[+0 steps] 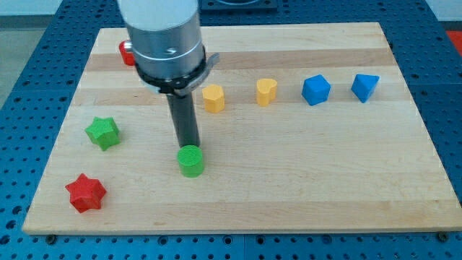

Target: Slide the group of blocks slightly down

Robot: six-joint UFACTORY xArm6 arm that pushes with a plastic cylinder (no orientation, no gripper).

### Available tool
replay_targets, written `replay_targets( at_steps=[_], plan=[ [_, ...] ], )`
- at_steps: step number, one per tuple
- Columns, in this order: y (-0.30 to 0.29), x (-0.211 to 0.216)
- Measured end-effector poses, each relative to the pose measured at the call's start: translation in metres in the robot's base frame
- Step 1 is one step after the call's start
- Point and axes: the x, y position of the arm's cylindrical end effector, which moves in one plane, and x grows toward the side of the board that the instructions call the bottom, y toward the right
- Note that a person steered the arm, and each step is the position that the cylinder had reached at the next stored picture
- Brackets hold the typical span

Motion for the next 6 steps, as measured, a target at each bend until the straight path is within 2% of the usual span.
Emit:
replay_targets(
  at_steps=[4,6],
  plan=[
    [0.001,0.018],
    [-0.027,0.021]
  ],
)
